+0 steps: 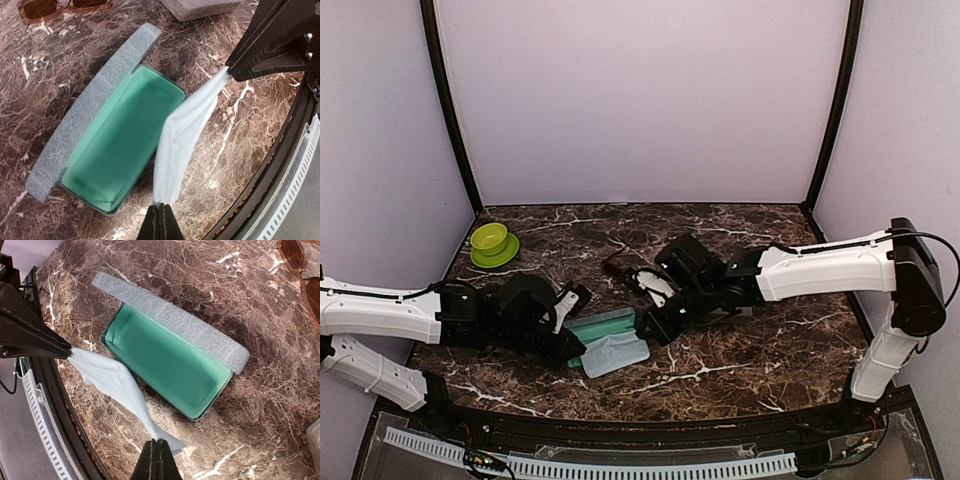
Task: Organize the sunglasses
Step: Place the folded cleaning cloth in the sunglasses case.
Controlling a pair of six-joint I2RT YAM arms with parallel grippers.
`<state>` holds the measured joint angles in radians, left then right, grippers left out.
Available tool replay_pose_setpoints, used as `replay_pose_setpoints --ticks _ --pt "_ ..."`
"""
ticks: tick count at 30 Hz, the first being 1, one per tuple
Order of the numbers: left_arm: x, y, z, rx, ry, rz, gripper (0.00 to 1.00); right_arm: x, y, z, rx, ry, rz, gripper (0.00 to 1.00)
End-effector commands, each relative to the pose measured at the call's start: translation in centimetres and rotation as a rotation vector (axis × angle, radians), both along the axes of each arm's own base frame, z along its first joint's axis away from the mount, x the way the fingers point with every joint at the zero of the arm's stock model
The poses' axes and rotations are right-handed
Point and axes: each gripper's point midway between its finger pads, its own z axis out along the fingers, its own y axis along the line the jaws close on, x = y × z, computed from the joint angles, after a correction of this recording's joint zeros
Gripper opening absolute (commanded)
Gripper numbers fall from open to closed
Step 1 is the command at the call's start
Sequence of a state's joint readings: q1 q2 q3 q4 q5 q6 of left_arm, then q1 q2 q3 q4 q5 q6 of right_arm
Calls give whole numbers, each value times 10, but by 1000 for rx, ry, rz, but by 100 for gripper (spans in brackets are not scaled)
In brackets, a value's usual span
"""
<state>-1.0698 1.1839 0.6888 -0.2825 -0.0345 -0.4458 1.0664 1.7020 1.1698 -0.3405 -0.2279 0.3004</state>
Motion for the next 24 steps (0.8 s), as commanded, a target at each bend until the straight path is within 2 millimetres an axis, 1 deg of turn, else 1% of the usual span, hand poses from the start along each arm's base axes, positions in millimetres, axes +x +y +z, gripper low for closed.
replay_pose_setpoints --ticks 1,3,11,17,24 --pt "-5 13 -12 33 28 36 0 4 11 -2 2 -9 -3 0" --pt "-4 16 -14 42 23 48 0 4 13 -5 -5 -10 0 0" --pt "7 27 -14 90 -39 89 0 12 27 -7 -2 -25 1 0" --pt "14 30 -24 148 -54 112 0 19 31 -10 -16 -50 -16 0" --pt "23 31 -24 174 -90 132 0 25 33 -13 -23 -72 -30 0"
